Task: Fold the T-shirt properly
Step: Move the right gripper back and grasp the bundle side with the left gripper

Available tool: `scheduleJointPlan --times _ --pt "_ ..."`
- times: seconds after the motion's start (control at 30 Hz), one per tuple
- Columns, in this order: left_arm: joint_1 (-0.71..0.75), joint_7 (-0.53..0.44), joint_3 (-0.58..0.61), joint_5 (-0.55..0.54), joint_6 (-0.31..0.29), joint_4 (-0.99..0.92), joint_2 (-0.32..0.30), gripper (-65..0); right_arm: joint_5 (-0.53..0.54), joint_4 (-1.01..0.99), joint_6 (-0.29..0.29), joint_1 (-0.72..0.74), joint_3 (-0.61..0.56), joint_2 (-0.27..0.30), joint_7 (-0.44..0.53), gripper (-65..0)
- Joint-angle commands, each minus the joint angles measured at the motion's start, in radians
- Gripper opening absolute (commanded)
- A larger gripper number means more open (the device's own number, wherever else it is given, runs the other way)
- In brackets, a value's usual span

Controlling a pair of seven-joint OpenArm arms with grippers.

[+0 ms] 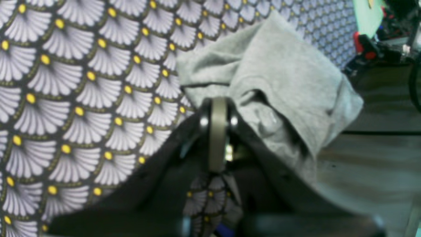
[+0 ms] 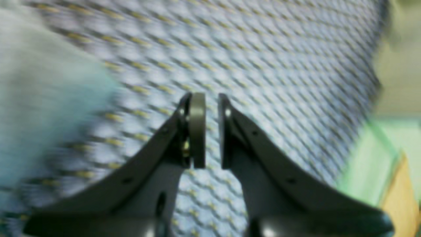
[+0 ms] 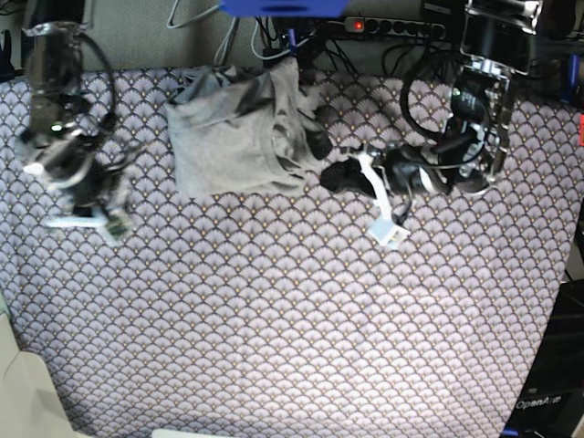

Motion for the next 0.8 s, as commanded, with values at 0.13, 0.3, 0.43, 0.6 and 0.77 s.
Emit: scheduleJointPlan --times 0.13,0.3,0.43,0.6,0.77 --pt "-0.026 -0.008 -0.007 -0.027 -0.004 0.024 -0.007 -63.7 0.004 0.0 -0.003 0.006 0.191 0.011 0.017 -59.8" --pt "-0.031 -0.007 -0.004 -0.027 -0.004 0.07 -0.009 -39.2 0.002 -0.055 -0.003 0.006 0.242 0.017 0.017 -59.8" --pt "-0.024 -0.005 0.003 -0.017 -0.013 0.142 -0.03 -31.2 0.002 -0.067 -0.003 0.003 0.244 0.013 0.016 -59.8" --pt "-0.024 -0.01 0.013 0.012 -0.016 0.167 -0.092 -31.0 0.002 -0.067 -0.003 -0.017 0.239 -0.019 0.017 -59.8" --pt "-0.029 -0.01 0.017 0.017 -0.016 0.159 -0.09 -30.9 0.002 -0.067 -0.003 -0.019 0.241 -0.042 0.017 -59.8"
